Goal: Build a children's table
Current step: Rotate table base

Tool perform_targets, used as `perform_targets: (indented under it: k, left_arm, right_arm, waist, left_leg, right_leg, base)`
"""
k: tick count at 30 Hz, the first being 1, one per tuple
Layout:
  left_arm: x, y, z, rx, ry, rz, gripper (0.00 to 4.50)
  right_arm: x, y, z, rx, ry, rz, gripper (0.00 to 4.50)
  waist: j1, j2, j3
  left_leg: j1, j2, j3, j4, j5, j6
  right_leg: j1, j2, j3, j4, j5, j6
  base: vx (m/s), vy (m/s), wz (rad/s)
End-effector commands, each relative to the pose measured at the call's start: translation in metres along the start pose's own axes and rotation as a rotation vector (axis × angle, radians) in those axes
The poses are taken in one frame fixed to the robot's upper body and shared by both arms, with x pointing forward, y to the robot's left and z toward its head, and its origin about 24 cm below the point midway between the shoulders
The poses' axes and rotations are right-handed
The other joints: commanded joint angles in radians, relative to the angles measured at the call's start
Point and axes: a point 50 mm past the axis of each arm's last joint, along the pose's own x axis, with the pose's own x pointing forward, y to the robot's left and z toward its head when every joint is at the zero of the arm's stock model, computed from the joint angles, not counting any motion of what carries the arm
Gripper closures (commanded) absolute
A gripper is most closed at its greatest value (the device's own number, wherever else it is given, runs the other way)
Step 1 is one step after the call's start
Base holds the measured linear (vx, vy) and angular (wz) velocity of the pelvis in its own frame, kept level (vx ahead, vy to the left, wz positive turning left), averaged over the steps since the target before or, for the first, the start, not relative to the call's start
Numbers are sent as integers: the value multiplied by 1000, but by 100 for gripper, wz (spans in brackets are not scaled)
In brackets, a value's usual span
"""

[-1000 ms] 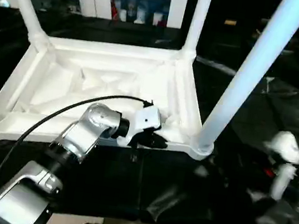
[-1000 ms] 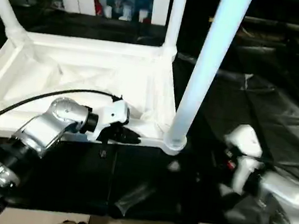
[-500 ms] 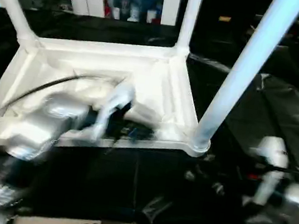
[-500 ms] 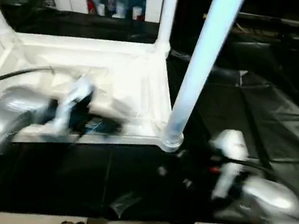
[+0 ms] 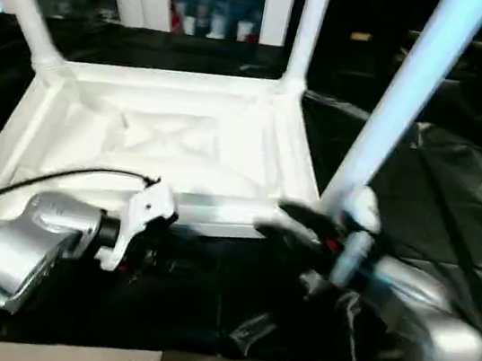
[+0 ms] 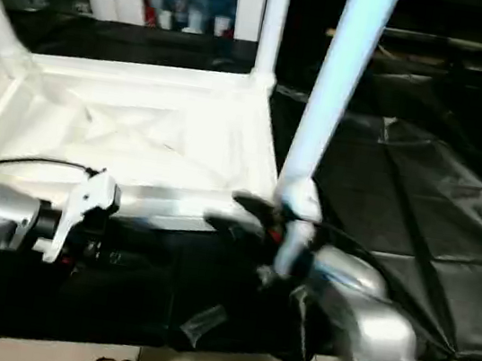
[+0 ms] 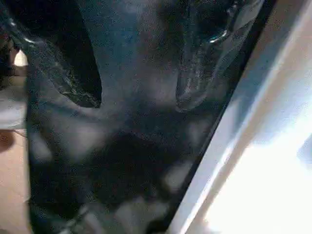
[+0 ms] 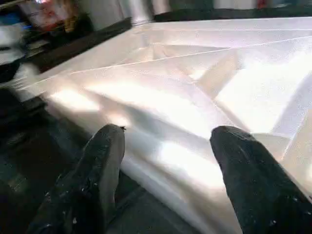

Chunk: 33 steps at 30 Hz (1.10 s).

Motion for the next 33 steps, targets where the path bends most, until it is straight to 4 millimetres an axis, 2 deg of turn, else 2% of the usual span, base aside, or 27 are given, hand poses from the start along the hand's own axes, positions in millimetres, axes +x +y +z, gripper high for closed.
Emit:
perform_targets:
  k: [1,2,3,4,5,7,8,12,13,14,15,17,18,23,24,25,26,28,33]
  left_arm:
    - [-3,5,-4,7,7,77,148]
    - [-3,4,-6,2,3,86,142]
    - [-3,4,-7,-1,0,90,133]
    - [-2,1,-10,-11,-1,88,121]
    - [-2,1,-10,-12,-1,88,110]
    - [0,-1,-14,-23,7,88,96]
    - [1,-3,-16,-27,10,92,76]
    - [5,0,-22,-32,19,126,51]
    - [5,1,-23,-30,23,135,31]
    - [5,2,-24,-27,28,144,31]
    - [6,6,-26,-10,32,184,21]
    - [6,9,-27,2,30,207,6]
    - [6,11,-26,-4,21,223,2]
    - [5,15,-27,13,22,260,2]
    - [4,15,-28,18,23,263,2]
    - [4,15,-28,18,23,263,2]
    - [4,15,-27,23,19,263,2]
    - [4,15,-27,26,16,263,2]
    - [2,13,-26,32,-3,258,2]
  right_arm:
    - [8,-7,3,35,-59,-118,140]
    - [12,-8,4,62,-82,-153,140]
    - [14,-8,5,76,-93,-171,140]
    - [18,-11,5,107,-117,-218,140]
    - [18,-11,5,109,-119,-221,140]
    - [22,-16,5,119,-133,-284,140]
    - [24,-19,4,115,-139,-314,140]
    - [21,-42,6,169,-183,-524,140]
    - [19,-45,7,177,-190,-550,140]
    - [17,-48,8,184,-197,-573,140]
    - [10,-61,11,180,-217,-654,140]
    - [5,-67,12,165,-221,-690,140]
    - [2,-71,13,162,-221,-705,140]
    - [-15,-94,18,129,-234,-818,140]
    - [-24,-106,23,114,-244,-863,140]
    - [-24,-106,23,114,-244,-863,140]
    - [-32,-116,29,89,-253,-897,140]
    - [-38,-122,33,77,-261,-914,140]
    - [-57,-143,47,-3,-249,-947,140]
  waist:
    - [4,6,-75]
    - [2,1,-78]
    - [3,3,-79]
    - [2,-1,-78]
    - [2,4,-77]
    - [2,8,-79]
    - [1,7,-80]
    - [0,10,-81]
    - [0,9,-82]
    - [0,8,-82]
    - [0,6,-83]
    - [2,8,-83]
    - [1,3,-82]
    - [3,1,-82]
    - [6,1,-83]
    - [6,1,-82]
    - [10,-1,-81]
    - [16,-4,-84]
    - [17,-11,-88]
  left_leg:
    - [20,14,-5,-68,-203,28]
    - [20,15,-5,-69,-214,26]
    - [22,15,-5,-68,-214,26]
    - [20,15,-6,-70,-217,21]
    - [21,15,-6,-71,-222,14]
    - [24,15,-6,-71,-226,7]
    - [22,14,-6,-71,-229,3]
    - [23,10,-5,-69,-235,-7]
    - [25,9,-4,-67,-244,-10]
    - [23,8,-5,-67,-248,-11]
    - [24,8,-5,-66,-249,-11]
    - [25,8,-6,-66,-267,-14]
    - [21,7,-6,-65,-270,-13]
    - [23,7,-4,-62,-281,-6]
    - [24,8,-5,-62,-277,-6]
    - [23,8,-5,-62,-279,-6]
    - [26,8,-3,-61,-282,-3]
    - [25,7,1,-56,-254,7]
    - [15,4,1,-50,-198,33]
  right_leg:
    - [56,-16,20,-53,-238,-191]
    - [56,-15,19,-54,-244,-188]
    - [54,-16,19,-51,-242,-188]
    - [54,-16,19,-52,-248,-184]
    - [52,-16,20,-51,-250,-181]
    - [52,-12,20,-48,-230,-177]
    - [52,-12,19,-48,-221,-176]
    - [51,-12,21,-47,-217,-172]
    - [51,-10,22,-48,-222,-165]
    - [52,-9,21,-47,-223,-158]
    - [52,-9,21,-47,-226,-151]
    - [52,-10,21,-48,-247,-142]
    - [52,-10,21,-49,-257,-138]
    - [48,-10,21,-53,-286,-133]
    - [48,-9,19,-51,-288,-133]
    - [48,-8,19,-51,-288,-133]
    - [44,-8,20,-52,-287,-133]
    - [45,-7,21,-49,-245,-141]
    - [57,-8,17,-40,-191,-160]
  base:
    - [0,0,0]
    - [0,0,0]
    - [0,0,0]
    - [0,0,0]
    - [0,0,0]
    - [0,0,0]
    - [0,0,0]
    - [0,0,0]
    - [0,0,0]
    - [0,0,0]
    - [0,0,0]
    - [0,0,0]
    - [0,0,0]
    - [0,0,0]
    - [0,0,0]
    - [0,0,0]
    - [0,0,0]
    - [0,0,0]
    - [0,0,0]
